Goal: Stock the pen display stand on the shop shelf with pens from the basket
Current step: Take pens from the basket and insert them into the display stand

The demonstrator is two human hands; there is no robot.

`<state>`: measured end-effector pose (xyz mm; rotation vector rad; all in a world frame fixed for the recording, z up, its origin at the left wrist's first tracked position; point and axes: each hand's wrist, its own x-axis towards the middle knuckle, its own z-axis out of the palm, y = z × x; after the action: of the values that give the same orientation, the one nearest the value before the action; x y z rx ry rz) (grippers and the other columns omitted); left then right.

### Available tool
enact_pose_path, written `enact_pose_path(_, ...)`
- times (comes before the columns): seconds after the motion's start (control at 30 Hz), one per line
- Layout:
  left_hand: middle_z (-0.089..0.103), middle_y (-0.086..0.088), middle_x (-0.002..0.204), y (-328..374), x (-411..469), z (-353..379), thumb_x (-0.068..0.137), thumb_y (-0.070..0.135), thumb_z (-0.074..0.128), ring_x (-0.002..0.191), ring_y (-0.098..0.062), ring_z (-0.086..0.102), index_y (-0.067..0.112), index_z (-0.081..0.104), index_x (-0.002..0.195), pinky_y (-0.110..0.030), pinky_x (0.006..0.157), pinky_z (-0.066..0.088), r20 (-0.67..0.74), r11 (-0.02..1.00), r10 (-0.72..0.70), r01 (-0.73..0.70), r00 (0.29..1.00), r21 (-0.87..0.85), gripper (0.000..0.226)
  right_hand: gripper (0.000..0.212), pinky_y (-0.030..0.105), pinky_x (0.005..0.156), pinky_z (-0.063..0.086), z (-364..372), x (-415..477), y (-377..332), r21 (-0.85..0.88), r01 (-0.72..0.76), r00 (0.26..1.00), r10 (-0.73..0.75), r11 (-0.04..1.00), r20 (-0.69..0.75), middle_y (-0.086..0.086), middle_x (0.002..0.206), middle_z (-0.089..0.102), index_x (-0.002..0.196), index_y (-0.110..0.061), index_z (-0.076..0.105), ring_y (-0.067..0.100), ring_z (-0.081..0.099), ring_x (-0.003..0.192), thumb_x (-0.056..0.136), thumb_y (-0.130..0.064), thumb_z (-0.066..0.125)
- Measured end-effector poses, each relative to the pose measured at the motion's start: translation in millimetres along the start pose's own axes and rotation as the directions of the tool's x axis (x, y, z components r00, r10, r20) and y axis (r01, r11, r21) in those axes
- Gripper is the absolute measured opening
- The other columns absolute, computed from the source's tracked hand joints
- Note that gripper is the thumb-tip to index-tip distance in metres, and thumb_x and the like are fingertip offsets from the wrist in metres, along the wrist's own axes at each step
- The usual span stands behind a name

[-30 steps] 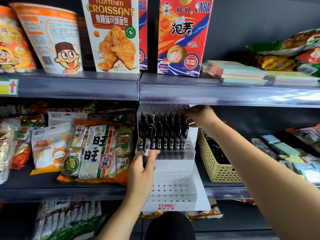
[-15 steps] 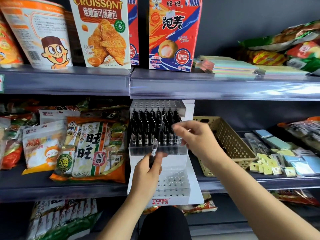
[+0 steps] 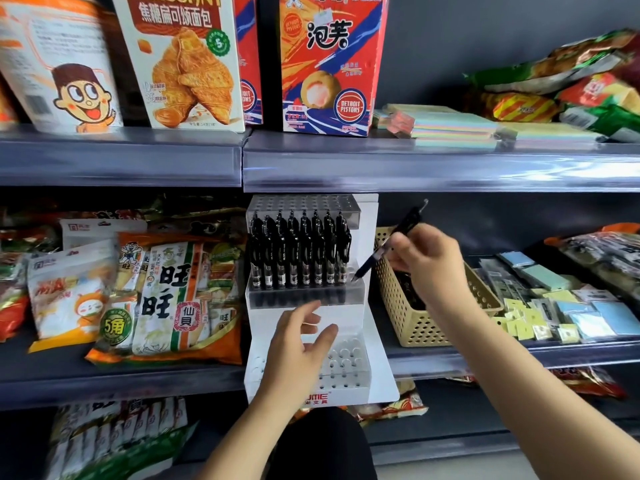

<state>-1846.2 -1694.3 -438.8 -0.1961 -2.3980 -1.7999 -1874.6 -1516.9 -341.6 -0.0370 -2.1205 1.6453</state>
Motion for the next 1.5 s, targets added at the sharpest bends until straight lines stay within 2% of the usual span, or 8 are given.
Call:
enact_pose_path(0.1, 0.052, 0.010, 0.107, -6, 1, -2, 0.089, 0.018, 0.061, 0.102, -0.005, 0.054, 0.033, 0.052, 0.114, -0.006, 0.071, 0.045, -0.039, 1.000, 0.013, -0.013, 0.999, -0.006, 0.031, 0.019, 0.036, 0.067, 0.051, -3, 26, 7, -0.174, 0.056, 0.989, -0.079, 0.983, -0.125, 0.004, 0.068, 0.064, 0.073, -0.010, 0.060, 0.020, 0.061, 0.068, 0.090, -0.018, 0.061)
enact_pose_path(0.27, 0.050, 0.011, 0.108, -10, 5, -8, 0.089, 0.012, 0.060, 0.099, -0.001, 0.053, 0.037, 0.052, 0.109, -0.006, 0.070, 0.045, -0.122, 0.999, 0.043, -0.044, 0.992, -0.004, 0.032, 0.019, 0.033, 0.075, 0.054, 17, 50, 14, -0.324, 0.148, 0.977, -0.189, 0.934, -0.098, 0.004, 0.081, 0.069, 0.096, -0.006, 0.066, 0.021, 0.067, 0.078, 0.086, -0.022, 0.066)
enact_pose_path(0.5, 0.053, 0.008, 0.109, -14, 13, -25, 0.090, 0.013, 0.059, 0.097, 0.005, 0.052, 0.032, 0.057, 0.108, -0.005, 0.069, 0.044, -0.250, 0.998, 0.059, -0.061, 0.967, -0.002, 0.026, 0.018, 0.031, 0.072, 0.053, 38, 66, 20, -0.419, 0.202, 0.975, -0.221, 0.885, 0.003, 0.004, 0.075, 0.069, 0.087, -0.005, 0.070, 0.018, 0.065, 0.073, 0.082, -0.022, 0.070)
enact_pose_path(0.67, 0.055, 0.008, 0.107, -13, 17, -32, 0.090, 0.017, 0.059, 0.098, -0.001, 0.054, 0.032, 0.056, 0.108, -0.008, 0.065, 0.042, -0.317, 0.999, 0.021, -0.035, 0.948, -0.039, 0.023, 0.013, 0.034, 0.069, 0.053, 42, 64, 32, -0.504, 0.194, 0.980, -0.142, 0.842, 0.140, 0.005, 0.067, 0.064, 0.075, -0.005, 0.068, 0.025, 0.065, 0.070, 0.081, -0.017, 0.070)
enact_pose_path(1.1, 0.056, 0.006, 0.108, -9, 14, -25, 0.089, 0.011, 0.060, 0.092, 0.005, 0.053, 0.032, 0.059, 0.101, -0.003, 0.067, 0.042, -0.281, 0.999, 0.050, -0.045, 0.958, 0.023, 0.023, 0.019, 0.047, 0.073, 0.055, 44, 68, 36, -0.565, 0.109, 0.978, 0.012, 0.818, 0.207, 0.018, 0.079, 0.071, 0.078, -0.001, 0.071, 0.035, 0.067, 0.076, 0.084, -0.016, 0.060)
enact_pose_path(1.3, 0.058, 0.009, 0.103, -5, 9, -19, 0.089, 0.011, 0.059, 0.090, 0.011, 0.052, 0.034, 0.060, 0.095, -0.004, 0.068, 0.043, -0.217, 0.998, 0.068, -0.063, 0.974, 0.029, 0.024, 0.023, 0.036, 0.084, 0.054, 22, 54, 54, -0.570, 0.151, 0.979, -0.042, 0.808, 0.201, 0.008, 0.102, 0.072, 0.101, -0.007, 0.072, 0.023, 0.067, 0.090, 0.084, -0.021, 0.068)
enact_pose_path(1.4, 0.061, 0.010, 0.097, 0, 5, -11, 0.090, 0.010, 0.059, 0.088, 0.010, 0.053, 0.033, 0.061, 0.094, -0.004, 0.067, 0.042, -0.182, 0.996, 0.086, -0.082, 0.980, 0.026, 0.024, 0.023, 0.039, 0.076, 0.057, -3, 43, 73, -0.571, 0.160, 0.978, -0.052, 0.805, 0.202, 0.008, 0.093, 0.073, 0.095, -0.006, 0.072, 0.020, 0.068, 0.076, 0.085, -0.025, 0.064)
enact_pose_path(1.5, 0.062, 0.011, 0.094, 5, 3, 2, 0.091, 0.013, 0.058, 0.088, 0.009, 0.054, 0.032, 0.061, 0.094, -0.005, 0.065, 0.043, -0.116, 0.996, 0.090, -0.087, 0.989, 0.033, 0.020, 0.027, 0.030, 0.076, 0.056, -39, 25, 86, -0.629, 0.100, 0.985, 0.013, 0.771, 0.173, 0.001, 0.096, 0.071, 0.101, -0.007, 0.070, 0.013, 0.065, 0.076, 0.091, -0.029, 0.057)
